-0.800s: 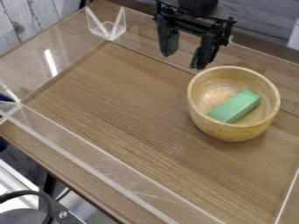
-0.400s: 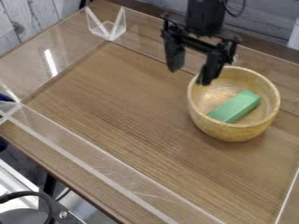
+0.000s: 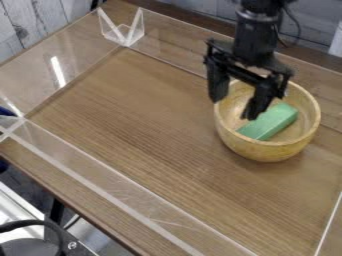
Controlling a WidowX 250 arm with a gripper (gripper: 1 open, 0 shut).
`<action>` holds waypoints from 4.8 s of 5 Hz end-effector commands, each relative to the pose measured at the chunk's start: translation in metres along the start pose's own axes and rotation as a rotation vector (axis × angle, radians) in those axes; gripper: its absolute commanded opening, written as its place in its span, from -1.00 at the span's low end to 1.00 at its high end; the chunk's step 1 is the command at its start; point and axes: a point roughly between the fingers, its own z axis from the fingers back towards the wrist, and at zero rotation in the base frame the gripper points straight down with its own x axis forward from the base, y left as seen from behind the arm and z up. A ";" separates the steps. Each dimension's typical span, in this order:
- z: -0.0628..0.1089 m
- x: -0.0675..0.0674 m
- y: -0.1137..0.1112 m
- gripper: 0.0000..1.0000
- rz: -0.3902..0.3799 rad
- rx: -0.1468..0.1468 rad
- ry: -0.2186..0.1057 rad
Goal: Remove the green block from inside the brown bowl and put it on the table
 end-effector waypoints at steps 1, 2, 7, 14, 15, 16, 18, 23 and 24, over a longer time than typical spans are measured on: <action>0.009 0.013 -0.009 1.00 -0.020 0.004 -0.060; 0.002 0.020 -0.015 1.00 -0.038 0.007 -0.055; -0.010 0.026 -0.023 1.00 -0.074 0.021 -0.064; -0.013 0.025 -0.023 1.00 -0.094 0.025 -0.103; -0.016 0.026 -0.023 1.00 -0.096 0.025 -0.102; -0.019 0.026 -0.023 1.00 -0.098 0.025 -0.102; -0.030 0.030 -0.021 -1.00 -0.097 0.019 -0.102; -0.005 0.015 -0.024 1.00 -0.109 -0.008 -0.178; -0.002 0.013 -0.025 1.00 -0.113 -0.009 -0.182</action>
